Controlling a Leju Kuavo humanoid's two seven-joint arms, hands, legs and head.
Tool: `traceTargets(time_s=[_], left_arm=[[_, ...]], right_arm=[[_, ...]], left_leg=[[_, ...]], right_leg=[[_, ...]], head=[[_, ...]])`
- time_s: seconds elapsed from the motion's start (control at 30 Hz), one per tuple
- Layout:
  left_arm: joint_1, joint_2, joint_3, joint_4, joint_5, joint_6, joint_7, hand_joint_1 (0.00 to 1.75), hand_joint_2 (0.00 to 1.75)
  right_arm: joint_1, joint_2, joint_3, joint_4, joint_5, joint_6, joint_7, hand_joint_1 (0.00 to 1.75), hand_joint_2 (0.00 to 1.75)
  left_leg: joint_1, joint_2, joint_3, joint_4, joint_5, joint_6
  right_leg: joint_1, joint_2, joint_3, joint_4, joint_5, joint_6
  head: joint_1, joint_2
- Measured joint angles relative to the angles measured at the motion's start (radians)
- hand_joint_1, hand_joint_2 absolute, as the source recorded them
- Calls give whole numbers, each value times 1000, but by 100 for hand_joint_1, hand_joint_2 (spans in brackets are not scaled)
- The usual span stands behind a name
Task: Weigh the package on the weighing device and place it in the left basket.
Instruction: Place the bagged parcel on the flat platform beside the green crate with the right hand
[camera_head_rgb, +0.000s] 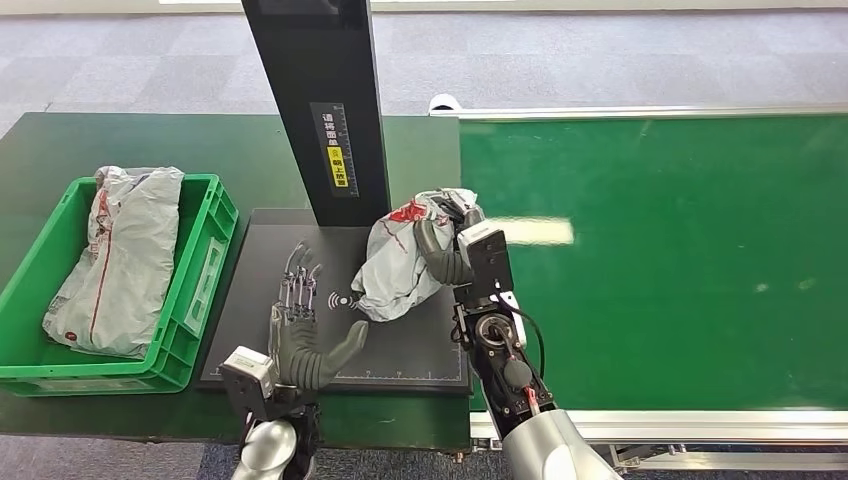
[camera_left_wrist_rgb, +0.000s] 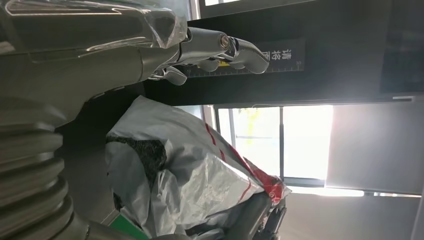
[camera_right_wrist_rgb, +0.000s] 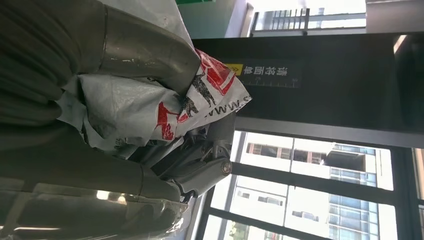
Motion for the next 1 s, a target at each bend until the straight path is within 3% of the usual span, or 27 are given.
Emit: traceTargets(time_s=[0.3,0.33,0.43,0.47,0.7,1.0], left_arm=[[-25,1,-20,32,6,11,0,0,175],[-27,1,-20,35,8,12,0,0,175],[-30,1,-20,42,11,13,0,0,175],[-31,1,-20,44,12,14,0,0,175],[-39,1,-20,62,18,21,0,0,175],[-40,5,-17,68,22,40,0,0,175]], right_arm=[[-46,0,226,27,-229,21,41,175,175],[-49,0,249,28,-238,21,42,141,175],[-57,0,296,30,-268,19,45,10,175],[-61,0,313,32,-288,21,47,0,175],[-91,0,424,53,-470,184,65,0,175],[-88,0,447,57,-455,224,16,0,175]], left_leg=[[0,0,0,0,0,0],[0,0,0,0,0,0],[0,0,0,0,0,0],[0,0,0,0,0,0],[0,0,0,0,0,0],[0,0,0,0,0,0]], right_leg=[[0,0,-1,0,0,0],[0,0,-1,0,0,0],[0,0,-1,0,0,0],[0,0,-1,0,0,0],[0,0,-1,0,0,0],[0,0,-1,0,0,0]], head=[[0,0],[0,0],[0,0],[0,0],[0,0],[0,0]])
